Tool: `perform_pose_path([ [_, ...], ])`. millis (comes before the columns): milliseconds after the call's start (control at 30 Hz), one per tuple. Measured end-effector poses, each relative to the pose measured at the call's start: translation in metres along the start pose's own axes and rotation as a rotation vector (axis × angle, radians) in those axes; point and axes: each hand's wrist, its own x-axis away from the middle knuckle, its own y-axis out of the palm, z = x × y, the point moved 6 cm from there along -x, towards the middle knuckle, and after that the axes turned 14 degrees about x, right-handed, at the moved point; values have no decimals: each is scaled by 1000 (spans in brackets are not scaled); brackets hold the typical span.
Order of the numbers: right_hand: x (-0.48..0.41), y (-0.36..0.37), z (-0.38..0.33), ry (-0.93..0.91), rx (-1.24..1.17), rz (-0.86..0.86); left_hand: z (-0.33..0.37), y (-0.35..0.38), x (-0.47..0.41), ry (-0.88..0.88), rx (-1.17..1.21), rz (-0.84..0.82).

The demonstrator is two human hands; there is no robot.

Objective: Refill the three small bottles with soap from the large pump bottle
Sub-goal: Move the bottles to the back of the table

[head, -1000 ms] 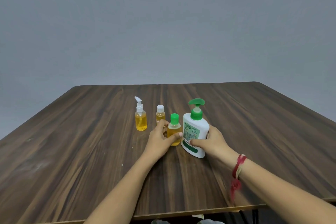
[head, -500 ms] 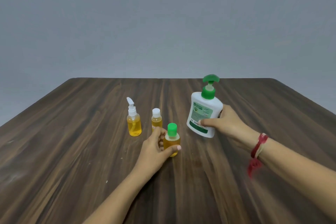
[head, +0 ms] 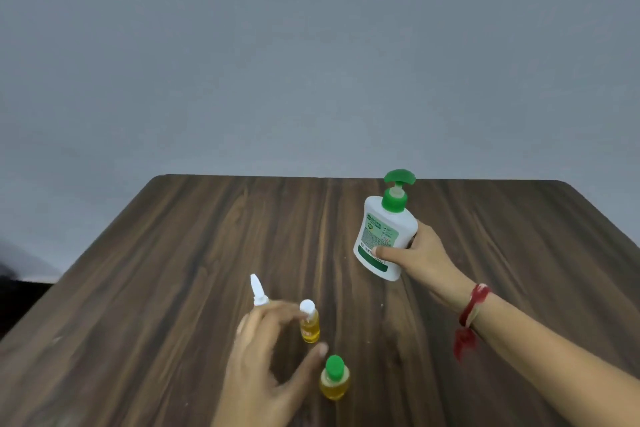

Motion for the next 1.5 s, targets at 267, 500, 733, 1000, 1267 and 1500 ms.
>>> perform_pose_path([
  [267,-16,-2,-97,-13,-64,84,21,48,-140,-294,-4,-362],
  [500,-59,19,-137,-61,-78,120,-8,55,-214,-307,133,-203],
  [733,-119,36,-136,-132,26,-128,-89,39,-268,-476,422,-227],
  [1000,-230,86,-99,-92,115,-304,-199,55,-311,-678,641,-405],
  [1267,-291,163,-51,23,97,-236,-308,62,-329,-691,386,-400],
  [1500,-313,189,-26,23,82,-177,-352,73,-327,-689,384,-312],
])
